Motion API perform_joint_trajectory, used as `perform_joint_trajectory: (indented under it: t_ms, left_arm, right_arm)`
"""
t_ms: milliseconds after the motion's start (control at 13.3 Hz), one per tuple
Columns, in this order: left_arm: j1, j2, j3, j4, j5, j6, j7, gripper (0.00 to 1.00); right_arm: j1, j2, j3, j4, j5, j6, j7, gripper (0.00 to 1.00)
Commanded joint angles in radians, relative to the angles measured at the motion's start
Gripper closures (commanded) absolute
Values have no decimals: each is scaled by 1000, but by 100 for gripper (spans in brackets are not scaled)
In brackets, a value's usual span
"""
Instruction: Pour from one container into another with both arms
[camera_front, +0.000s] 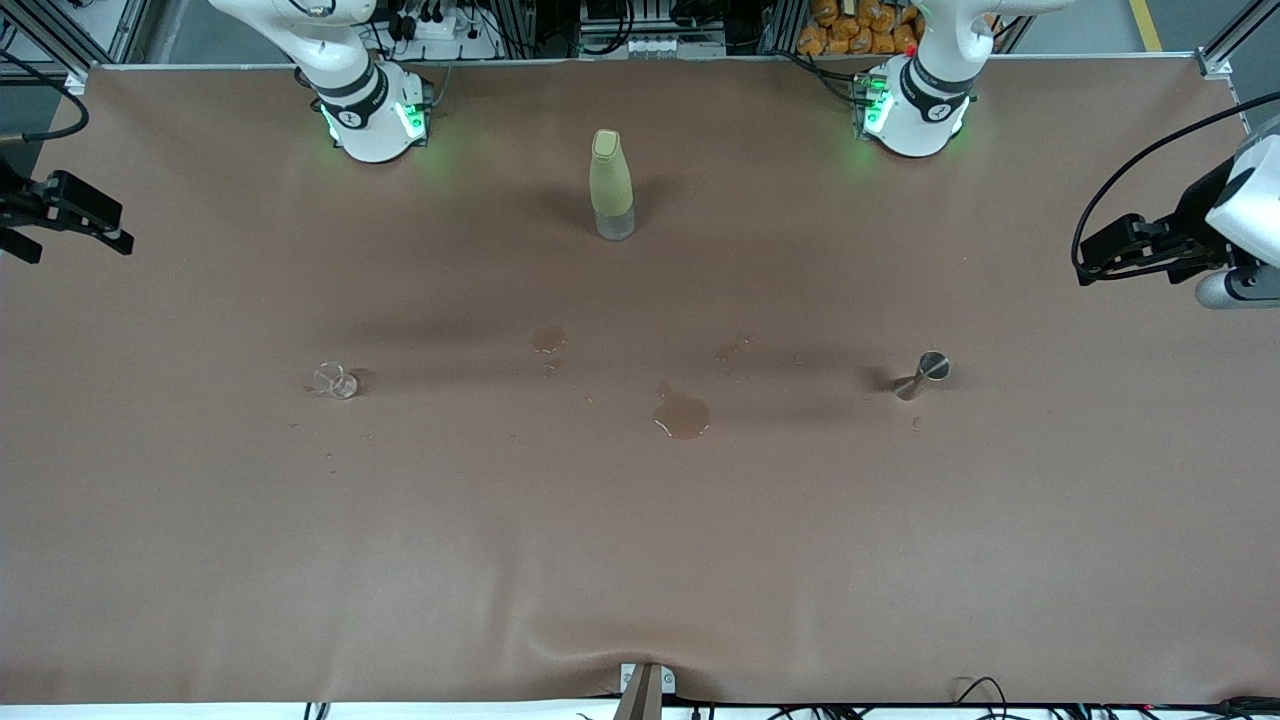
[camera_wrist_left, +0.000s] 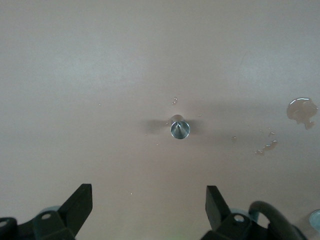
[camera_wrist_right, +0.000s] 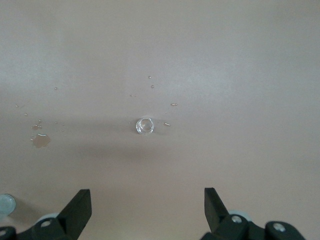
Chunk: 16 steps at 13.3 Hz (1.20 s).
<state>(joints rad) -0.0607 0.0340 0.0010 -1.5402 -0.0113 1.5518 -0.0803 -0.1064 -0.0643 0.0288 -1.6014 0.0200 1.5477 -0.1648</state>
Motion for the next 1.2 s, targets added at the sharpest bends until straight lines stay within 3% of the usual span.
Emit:
perform_joint_trajectory:
  t_ms: [0, 1128]
  left_arm:
    - [4, -2, -1, 5, 7, -7, 10, 0]
    - [7, -2, 1, 2, -2, -7, 22, 0]
  right_arm:
    - [-26, 17, 17, 32, -9, -14, -13, 0]
    - [-26, 17, 17, 32, -9, -12, -16, 0]
